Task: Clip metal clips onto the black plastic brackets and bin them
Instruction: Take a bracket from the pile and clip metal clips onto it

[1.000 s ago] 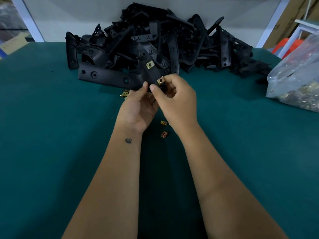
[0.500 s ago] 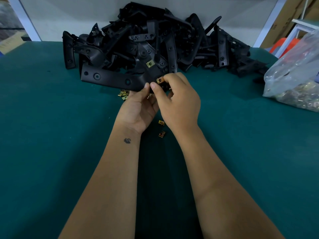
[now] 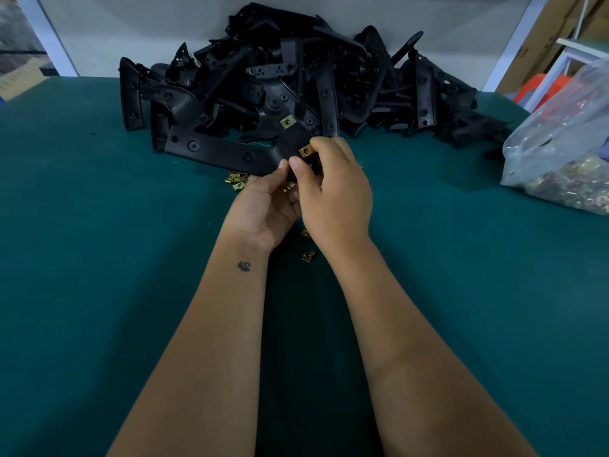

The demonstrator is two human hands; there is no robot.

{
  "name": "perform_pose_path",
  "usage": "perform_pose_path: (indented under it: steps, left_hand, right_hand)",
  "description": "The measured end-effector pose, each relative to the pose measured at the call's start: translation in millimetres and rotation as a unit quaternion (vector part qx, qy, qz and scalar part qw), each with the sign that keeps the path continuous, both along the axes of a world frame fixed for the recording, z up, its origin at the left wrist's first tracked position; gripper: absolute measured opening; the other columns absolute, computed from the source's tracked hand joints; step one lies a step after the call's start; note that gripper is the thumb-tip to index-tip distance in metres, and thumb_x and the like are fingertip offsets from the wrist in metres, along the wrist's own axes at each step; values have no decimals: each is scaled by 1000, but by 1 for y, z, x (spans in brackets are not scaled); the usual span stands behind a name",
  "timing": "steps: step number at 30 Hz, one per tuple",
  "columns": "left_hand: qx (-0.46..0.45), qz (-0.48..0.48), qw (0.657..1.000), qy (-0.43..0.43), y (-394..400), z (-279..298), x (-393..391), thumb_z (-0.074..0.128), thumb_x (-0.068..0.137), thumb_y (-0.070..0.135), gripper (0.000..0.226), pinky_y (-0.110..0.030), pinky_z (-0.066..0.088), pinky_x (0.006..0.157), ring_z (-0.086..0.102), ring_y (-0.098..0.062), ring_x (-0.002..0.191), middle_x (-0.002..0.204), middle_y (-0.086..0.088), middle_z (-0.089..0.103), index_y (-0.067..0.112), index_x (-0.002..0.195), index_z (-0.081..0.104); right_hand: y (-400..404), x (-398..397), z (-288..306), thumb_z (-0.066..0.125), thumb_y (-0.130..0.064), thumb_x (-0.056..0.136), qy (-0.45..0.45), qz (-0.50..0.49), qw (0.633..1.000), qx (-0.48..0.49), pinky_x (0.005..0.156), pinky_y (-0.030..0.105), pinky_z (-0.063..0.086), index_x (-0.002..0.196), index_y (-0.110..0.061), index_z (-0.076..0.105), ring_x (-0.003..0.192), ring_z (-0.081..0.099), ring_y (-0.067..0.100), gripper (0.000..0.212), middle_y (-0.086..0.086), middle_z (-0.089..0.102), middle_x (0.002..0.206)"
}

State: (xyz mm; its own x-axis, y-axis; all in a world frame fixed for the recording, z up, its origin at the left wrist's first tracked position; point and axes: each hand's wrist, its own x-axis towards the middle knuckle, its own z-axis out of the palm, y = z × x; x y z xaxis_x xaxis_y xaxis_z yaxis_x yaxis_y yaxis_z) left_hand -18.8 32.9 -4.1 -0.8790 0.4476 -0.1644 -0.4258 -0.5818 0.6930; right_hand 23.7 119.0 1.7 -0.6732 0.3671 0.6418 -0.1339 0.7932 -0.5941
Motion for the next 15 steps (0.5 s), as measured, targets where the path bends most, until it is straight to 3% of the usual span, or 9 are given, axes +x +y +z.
perform_pose_path:
  steps: [5, 9, 12, 15]
  left_hand:
    - [25, -6, 1000, 7, -2, 0, 1, 45, 101, 12, 27, -32, 60, 68, 67, -21, 79, 95, -9, 69, 4, 124, 57]
    - [20, -24, 999, 33, -1, 0, 2, 45, 100, 9, 25, -34, 57, 75, 66, -18, 82, 96, -4, 71, 10, 120, 60]
    - [-2, -36, 998, 57, 2, 1, 4, 45, 100, 7, 22, -34, 52, 77, 66, -15, 75, 85, 1, 74, 19, 110, 61]
    - [2, -45, 998, 45, 4, 2, 5, 45, 100, 5, 24, -34, 46, 77, 63, -16, 76, 87, 1, 73, 20, 113, 60]
  right_hand:
    - [-1, 1, 0, 62, -35, 93, -3, 20, 999, -24, 66, 26, 44, 119, -13, 59, 85, 45, -1, 34, -6, 58, 111]
    - [0, 3, 2, 63, -36, 92, 10, 30, 998, -52, 68, 19, 43, 125, -16, 56, 94, 47, -2, 39, -8, 55, 114]
    - [1, 4, 2, 62, -32, 92, 37, 11, 998, -40, 67, 27, 47, 120, -12, 58, 90, 52, 3, 35, -5, 58, 112]
    - [1, 5, 3, 62, -26, 92, 65, 3, 998, -22, 60, 31, 47, 113, -8, 60, 81, 53, 8, 28, -2, 58, 105]
